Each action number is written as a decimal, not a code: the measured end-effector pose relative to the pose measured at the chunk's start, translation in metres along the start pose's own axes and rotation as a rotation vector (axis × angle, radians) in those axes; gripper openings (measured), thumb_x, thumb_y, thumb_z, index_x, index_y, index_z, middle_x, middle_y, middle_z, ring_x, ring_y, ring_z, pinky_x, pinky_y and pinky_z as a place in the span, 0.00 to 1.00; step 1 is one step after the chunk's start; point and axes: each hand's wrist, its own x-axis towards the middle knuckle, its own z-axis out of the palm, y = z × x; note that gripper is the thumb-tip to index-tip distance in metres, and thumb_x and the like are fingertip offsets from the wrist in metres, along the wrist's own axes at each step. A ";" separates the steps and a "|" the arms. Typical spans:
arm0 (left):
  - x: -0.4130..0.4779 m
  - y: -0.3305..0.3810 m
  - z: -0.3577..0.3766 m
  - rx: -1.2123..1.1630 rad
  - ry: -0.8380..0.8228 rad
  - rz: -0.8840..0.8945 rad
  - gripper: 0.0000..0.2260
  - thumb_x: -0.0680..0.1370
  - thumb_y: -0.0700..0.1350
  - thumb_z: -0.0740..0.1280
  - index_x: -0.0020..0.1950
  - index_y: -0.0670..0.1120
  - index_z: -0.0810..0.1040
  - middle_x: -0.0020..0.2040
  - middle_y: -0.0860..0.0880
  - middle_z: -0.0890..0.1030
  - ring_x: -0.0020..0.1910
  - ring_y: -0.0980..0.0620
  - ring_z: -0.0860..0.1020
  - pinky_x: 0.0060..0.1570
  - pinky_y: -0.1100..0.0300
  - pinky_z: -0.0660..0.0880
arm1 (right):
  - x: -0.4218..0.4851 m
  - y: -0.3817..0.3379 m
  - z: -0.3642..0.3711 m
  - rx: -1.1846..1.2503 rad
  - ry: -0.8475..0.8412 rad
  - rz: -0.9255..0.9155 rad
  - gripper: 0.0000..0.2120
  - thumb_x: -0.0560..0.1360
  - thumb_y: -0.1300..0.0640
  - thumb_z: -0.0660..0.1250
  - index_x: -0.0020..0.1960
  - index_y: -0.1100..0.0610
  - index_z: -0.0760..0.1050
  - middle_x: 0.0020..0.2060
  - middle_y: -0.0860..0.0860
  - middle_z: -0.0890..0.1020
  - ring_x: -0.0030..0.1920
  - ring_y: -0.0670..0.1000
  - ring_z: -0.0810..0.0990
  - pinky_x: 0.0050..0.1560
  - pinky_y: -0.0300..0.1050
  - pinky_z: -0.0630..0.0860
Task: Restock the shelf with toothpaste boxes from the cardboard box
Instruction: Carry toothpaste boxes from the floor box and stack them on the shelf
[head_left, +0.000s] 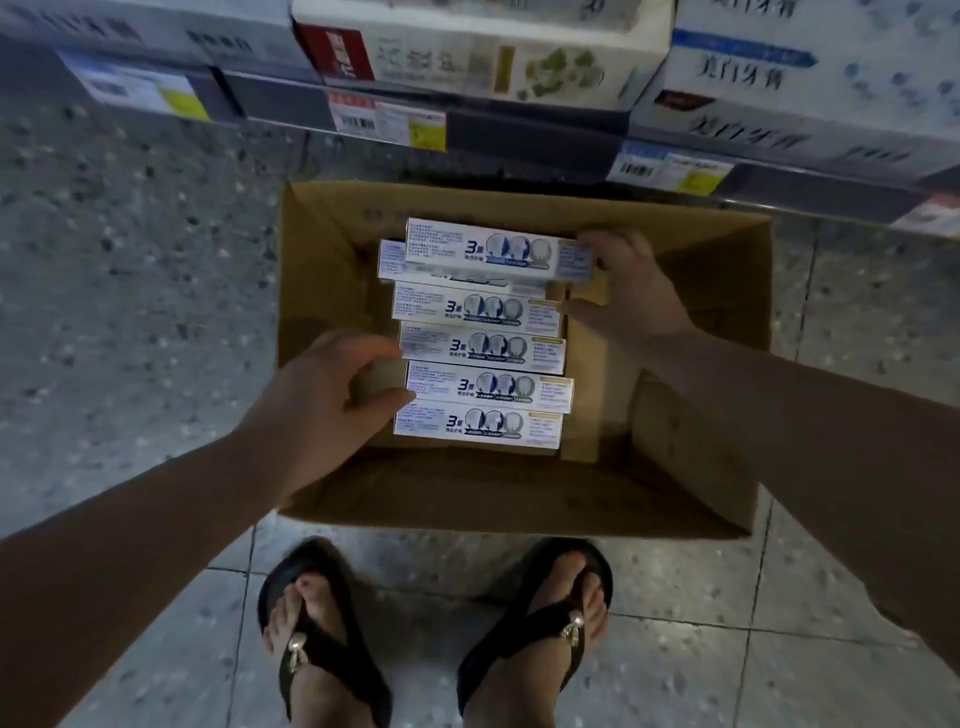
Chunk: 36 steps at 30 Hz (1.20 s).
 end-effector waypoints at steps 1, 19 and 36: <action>0.003 -0.002 0.004 -0.013 0.009 0.001 0.17 0.73 0.50 0.67 0.62 0.52 0.73 0.63 0.49 0.73 0.51 0.56 0.70 0.43 0.68 0.66 | 0.002 0.002 0.005 0.004 0.013 -0.002 0.32 0.69 0.55 0.72 0.70 0.54 0.62 0.69 0.53 0.63 0.67 0.53 0.67 0.67 0.44 0.64; 0.056 -0.009 0.021 0.078 0.060 0.022 0.28 0.72 0.46 0.70 0.70 0.49 0.65 0.72 0.49 0.64 0.70 0.48 0.63 0.67 0.52 0.65 | -0.066 0.025 -0.031 0.199 0.142 0.195 0.26 0.68 0.58 0.72 0.64 0.57 0.69 0.56 0.55 0.77 0.51 0.49 0.74 0.51 0.47 0.73; 0.124 -0.015 0.025 -0.039 0.002 -0.045 0.28 0.66 0.43 0.76 0.63 0.48 0.70 0.61 0.45 0.71 0.52 0.52 0.71 0.51 0.59 0.68 | -0.047 0.022 -0.017 0.336 0.155 0.229 0.25 0.70 0.60 0.71 0.65 0.56 0.69 0.50 0.46 0.73 0.51 0.46 0.72 0.50 0.41 0.68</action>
